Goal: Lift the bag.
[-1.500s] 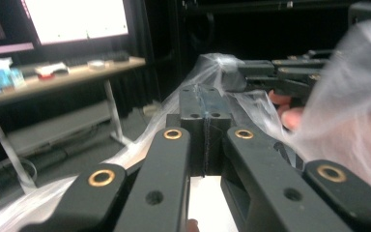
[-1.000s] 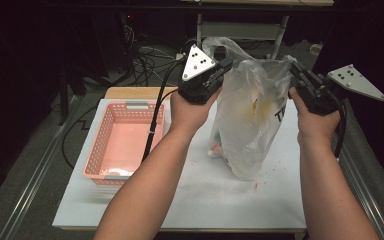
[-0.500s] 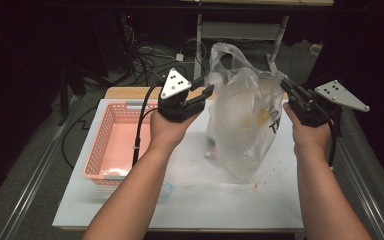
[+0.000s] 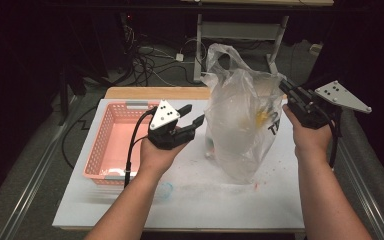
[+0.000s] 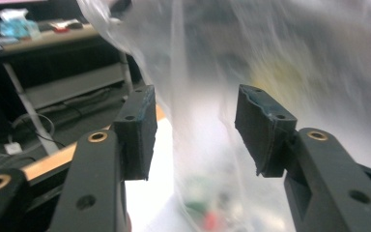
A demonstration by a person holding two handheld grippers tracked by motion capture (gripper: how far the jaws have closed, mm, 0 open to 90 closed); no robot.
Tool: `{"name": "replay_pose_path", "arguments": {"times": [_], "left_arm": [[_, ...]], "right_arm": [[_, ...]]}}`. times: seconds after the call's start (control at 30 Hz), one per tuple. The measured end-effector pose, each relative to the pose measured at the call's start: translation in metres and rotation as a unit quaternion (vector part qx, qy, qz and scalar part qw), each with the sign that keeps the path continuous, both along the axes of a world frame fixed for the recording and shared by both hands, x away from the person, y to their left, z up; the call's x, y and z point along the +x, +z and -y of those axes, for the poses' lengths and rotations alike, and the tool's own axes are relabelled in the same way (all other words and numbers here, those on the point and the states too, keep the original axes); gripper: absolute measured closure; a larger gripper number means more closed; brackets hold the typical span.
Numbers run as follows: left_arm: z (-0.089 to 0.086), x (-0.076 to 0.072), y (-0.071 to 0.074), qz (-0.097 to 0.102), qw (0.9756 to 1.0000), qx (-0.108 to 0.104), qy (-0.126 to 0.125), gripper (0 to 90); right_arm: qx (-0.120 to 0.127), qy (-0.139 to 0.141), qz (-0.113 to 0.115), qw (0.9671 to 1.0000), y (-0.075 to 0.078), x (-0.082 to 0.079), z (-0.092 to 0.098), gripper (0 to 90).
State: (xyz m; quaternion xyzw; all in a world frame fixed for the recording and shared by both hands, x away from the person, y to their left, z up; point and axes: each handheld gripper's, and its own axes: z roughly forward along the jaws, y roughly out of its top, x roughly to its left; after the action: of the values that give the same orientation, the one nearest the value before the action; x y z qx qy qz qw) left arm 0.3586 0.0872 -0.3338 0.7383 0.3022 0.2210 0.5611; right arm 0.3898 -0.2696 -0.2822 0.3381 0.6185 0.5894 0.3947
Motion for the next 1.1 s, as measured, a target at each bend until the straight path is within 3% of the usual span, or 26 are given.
{"name": "replay_pose_path", "arguments": {"times": [0.2, 0.27, 0.43, 0.6, 0.8, 0.93, 1.1], "left_arm": [[0.004, -0.007, -0.027, -0.035, 0.9993, 0.004, -0.011, 36.2], [0.006, -0.009, -0.035, -0.038, 0.9991, 0.015, -0.013, 34.4], [0.010, -0.008, -0.049, -0.065, 0.9975, 0.020, -0.018, 28.9], [0.012, -0.014, -0.060, -0.077, 0.9964, 0.026, -0.025, 22.5], [0.014, -0.021, -0.075, -0.089, 0.9951, 0.035, -0.027, 14.7], [0.018, -0.028, -0.083, -0.083, 0.9952, 0.041, -0.032, 14.4], [0.024, -0.033, -0.092, -0.088, 0.9941, 0.051, -0.036, 6.2]], "right_arm": [[0.002, 0.014, 0.001, 0.9999, 0.005, -0.008, 0.003, 76.0], [0.001, 0.019, 0.002, 0.9998, 0.006, -0.012, 0.003, 72.2], [0.001, 0.025, 0.009, 0.9996, 0.011, -0.022, 0.003, 61.9], [-0.011, 0.037, 0.009, 0.9992, 0.013, -0.031, 0.004, 55.3], [-0.025, 0.040, -0.006, 0.9989, 0.001, -0.041, 0.007, 48.3], [-0.035, 0.043, -0.016, 0.9983, -0.014, -0.046, 0.010, 41.8], [-0.038, 0.041, -0.034, 0.9979, -0.034, -0.053, 0.015, 33.1]]}}
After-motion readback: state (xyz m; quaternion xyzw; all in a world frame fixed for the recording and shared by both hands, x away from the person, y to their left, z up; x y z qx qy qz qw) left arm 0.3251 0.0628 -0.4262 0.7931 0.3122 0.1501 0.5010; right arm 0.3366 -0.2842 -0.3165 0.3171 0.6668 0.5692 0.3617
